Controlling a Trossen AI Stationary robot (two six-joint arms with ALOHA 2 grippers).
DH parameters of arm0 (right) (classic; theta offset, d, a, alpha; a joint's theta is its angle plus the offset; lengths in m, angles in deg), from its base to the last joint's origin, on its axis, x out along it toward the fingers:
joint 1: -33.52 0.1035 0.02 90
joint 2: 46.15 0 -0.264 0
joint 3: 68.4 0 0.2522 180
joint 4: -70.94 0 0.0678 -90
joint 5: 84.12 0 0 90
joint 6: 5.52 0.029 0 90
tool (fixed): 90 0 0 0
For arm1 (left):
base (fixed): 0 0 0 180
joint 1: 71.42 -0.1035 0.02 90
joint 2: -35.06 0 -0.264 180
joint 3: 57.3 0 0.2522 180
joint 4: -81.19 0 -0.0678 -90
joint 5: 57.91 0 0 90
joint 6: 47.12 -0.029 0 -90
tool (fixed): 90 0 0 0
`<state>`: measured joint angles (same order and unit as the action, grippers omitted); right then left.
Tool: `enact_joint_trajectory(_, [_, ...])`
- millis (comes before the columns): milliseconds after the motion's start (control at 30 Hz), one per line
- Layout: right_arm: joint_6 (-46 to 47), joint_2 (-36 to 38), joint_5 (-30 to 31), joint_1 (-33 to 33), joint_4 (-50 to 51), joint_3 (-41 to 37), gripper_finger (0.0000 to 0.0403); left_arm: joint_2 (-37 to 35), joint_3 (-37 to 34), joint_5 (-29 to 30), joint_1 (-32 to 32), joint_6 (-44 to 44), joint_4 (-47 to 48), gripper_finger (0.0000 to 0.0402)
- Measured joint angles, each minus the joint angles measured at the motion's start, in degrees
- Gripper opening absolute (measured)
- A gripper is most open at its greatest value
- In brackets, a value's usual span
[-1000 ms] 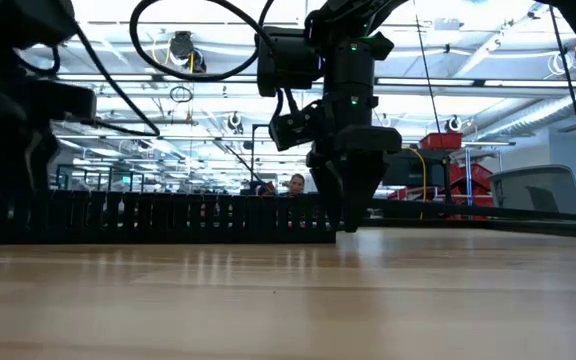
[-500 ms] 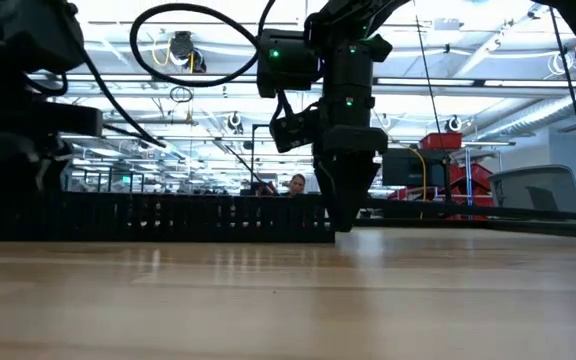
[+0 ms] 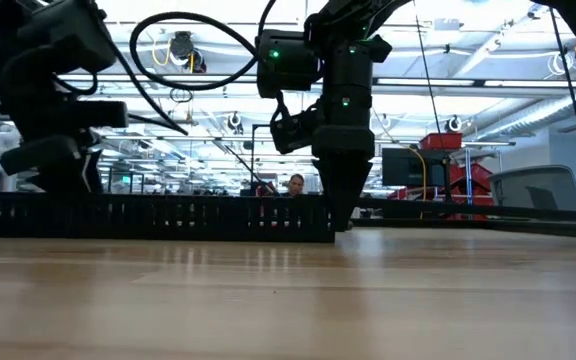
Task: Ziptie cables
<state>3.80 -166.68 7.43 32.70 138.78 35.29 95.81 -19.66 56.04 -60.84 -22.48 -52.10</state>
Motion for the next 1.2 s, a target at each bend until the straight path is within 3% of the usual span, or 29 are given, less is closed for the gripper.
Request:
enact_joint_trajectory(367, [3.4, 0.0, -0.2, 0.0, 0.0, 0.0, 0.0295, 0.0, 0.2, -2.1, -5.5, -9.6, -2.9, 0.0256])
enact_joint_trajectory(533, [3.1, 0.0, -0.2, 0.0, 0.0, 0.0, 0.0295, 0.0, 3.6, -8.8, -5.6, -10.3, -2.5, 0.0256])
enact_joint_trajectory(767, [2.2, 0.0, -0.2, 0.0, 0.0, 0.0, 0.0295, -0.3, 9.5, -9.9, -5.6, -11.9, -1.4, 0.0256])
enact_joint_trajectory(900, [1.7, 0.0, -0.2, 0.0, 0.2, 0.0, 0.0295, -0.3, 9.3, -14.9, -5.7, -11.6, -12.2, 0.0256])
enact_joint_trajectory(1067, [1.6, 0.0, -0.2, 0.0, 0.7, 0.0, 0.0295, 1.7, 5.4, -14.9, -5.6, -13.2, -27.0, 0.0256])
enact_joint_trajectory(1200, [1.5, 0.0, -0.2, 0.0, 0.7, 0.0, 0.0295, 5.3, 2.9, -14.8, -5.6, -15.0, -31.8, 0.0256])
